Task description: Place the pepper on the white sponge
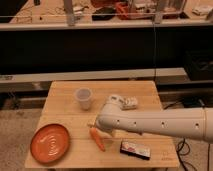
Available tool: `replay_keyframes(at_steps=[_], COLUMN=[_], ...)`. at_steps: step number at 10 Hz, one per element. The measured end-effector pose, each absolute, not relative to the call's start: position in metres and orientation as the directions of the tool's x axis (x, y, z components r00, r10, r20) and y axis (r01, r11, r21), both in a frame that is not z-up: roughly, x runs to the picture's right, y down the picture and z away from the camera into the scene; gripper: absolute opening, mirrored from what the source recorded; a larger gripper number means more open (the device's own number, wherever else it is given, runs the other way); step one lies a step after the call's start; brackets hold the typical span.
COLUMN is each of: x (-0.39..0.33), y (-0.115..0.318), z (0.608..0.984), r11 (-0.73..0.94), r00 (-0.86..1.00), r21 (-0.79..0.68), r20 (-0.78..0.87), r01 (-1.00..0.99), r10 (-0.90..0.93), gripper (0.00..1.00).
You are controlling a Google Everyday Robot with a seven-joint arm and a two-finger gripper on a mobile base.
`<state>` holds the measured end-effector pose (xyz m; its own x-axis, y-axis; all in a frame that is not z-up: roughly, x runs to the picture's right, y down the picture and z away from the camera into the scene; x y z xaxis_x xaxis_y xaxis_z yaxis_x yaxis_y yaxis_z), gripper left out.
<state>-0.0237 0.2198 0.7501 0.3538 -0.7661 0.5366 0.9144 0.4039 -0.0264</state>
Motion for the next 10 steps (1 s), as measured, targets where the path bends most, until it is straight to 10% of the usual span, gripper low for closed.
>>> replay_keyframes(at_steps=[10], x=[-0.031], y=[0.235], z=[0.777], r11=[0.332], r00=[0.256], r21=[0.017], r20=[0.597], r01=[0.943], r10=[-0.760], gripper=[0.80])
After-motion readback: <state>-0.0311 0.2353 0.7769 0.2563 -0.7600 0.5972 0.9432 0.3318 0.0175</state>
